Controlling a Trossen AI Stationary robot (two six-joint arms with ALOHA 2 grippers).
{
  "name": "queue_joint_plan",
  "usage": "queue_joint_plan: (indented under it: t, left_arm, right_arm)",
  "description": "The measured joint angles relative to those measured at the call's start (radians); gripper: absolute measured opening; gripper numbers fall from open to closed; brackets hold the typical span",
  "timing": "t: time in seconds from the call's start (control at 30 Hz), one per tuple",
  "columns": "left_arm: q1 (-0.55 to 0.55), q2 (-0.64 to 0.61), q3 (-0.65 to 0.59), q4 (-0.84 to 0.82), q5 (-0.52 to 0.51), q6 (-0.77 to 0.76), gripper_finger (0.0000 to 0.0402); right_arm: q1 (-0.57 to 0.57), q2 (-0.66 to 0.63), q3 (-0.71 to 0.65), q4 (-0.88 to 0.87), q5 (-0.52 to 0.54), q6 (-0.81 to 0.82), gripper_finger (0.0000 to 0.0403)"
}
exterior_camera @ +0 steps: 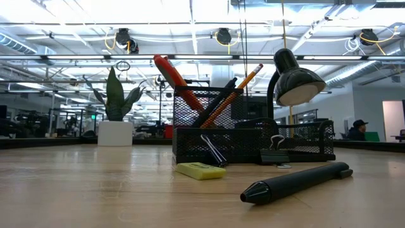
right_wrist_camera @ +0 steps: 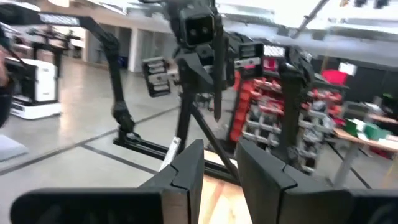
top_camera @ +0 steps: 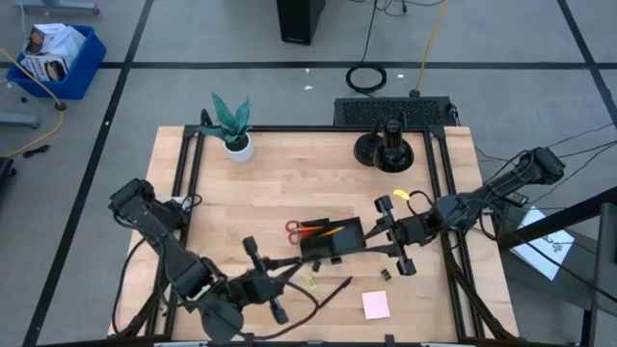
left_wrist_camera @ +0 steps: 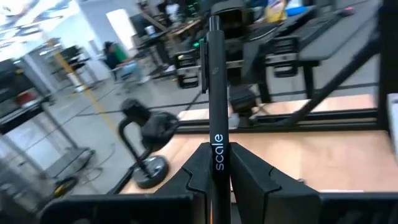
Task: Pick and place office supplies into organizer
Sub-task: Put the left black pen into the black desk organizer
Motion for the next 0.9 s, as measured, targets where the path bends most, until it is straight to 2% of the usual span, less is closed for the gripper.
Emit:
queue_joint_plan:
  t: [0.27,0.47,0.7,0.9]
  left_arm:
    - [0.005,0.0,0.0,0.079,0.042,0.079,0.0047]
    - [0.042,0.0,0.0,0.079,0.059,0.077,0.0047]
    - [0.105,0.0,0.0,0.078,0.183,0.074,0.0047]
    - [0.126,0.0,0.0,0.074,0.186,0.071,0.0047]
  right_arm:
    - [-0.014,0.031,0.0,0.098,-0.122,-0.025,0.0089]
    - [-0.014,0.078,0.0,0.142,-0.127,-0.057,0.0089]
    - [-0.015,0.125,0.0,0.215,-0.128,-0.091,0.0089]
    - [-0.019,0.125,0.0,0.217,-0.128,-0.129,0.0089]
